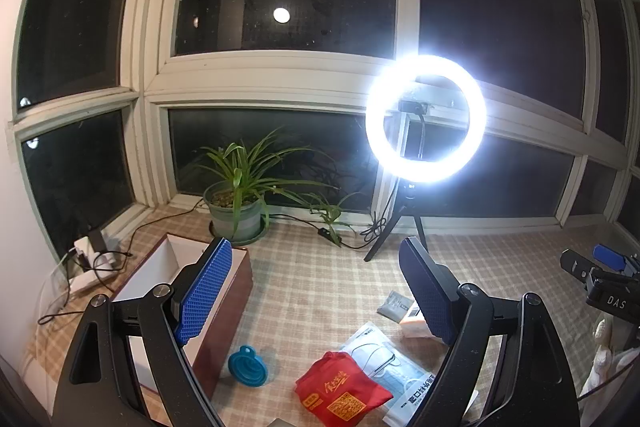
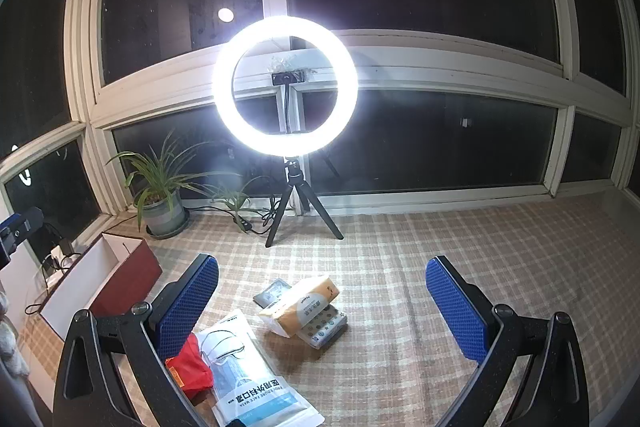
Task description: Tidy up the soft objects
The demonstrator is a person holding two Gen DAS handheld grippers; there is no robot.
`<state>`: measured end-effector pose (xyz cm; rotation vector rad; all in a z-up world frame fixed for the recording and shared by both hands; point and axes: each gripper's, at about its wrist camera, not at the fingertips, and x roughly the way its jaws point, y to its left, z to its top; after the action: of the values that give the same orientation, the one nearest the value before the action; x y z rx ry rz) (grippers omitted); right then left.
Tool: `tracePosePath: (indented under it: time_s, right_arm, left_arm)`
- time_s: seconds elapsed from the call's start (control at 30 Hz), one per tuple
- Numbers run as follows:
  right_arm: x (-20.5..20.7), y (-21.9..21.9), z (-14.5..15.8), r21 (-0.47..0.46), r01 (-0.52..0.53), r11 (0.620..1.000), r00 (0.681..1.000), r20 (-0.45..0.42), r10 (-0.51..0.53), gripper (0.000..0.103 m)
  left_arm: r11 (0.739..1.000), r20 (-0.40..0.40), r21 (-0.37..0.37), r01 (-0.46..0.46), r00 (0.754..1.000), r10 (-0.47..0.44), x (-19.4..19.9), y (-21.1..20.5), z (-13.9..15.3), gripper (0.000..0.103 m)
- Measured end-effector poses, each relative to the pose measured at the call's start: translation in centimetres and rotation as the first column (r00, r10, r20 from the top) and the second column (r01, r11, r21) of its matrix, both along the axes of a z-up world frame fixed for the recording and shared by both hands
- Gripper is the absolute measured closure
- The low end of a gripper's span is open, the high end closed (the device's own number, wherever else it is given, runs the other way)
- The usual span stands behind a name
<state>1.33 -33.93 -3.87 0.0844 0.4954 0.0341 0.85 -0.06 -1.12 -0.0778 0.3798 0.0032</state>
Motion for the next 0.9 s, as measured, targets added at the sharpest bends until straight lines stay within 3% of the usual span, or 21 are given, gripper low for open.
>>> tracePosePath:
  time_s: [0.9]
  right_arm:
    - [0.33,0.24,0.94,-0.019,-0.007,1.0,1.0,0.015,0.008,0.001]
  left_arm:
    - [1.0,-0.001,0.006,0.009,1.0,-0.009,0.42,-0.65,-0.26,0.017]
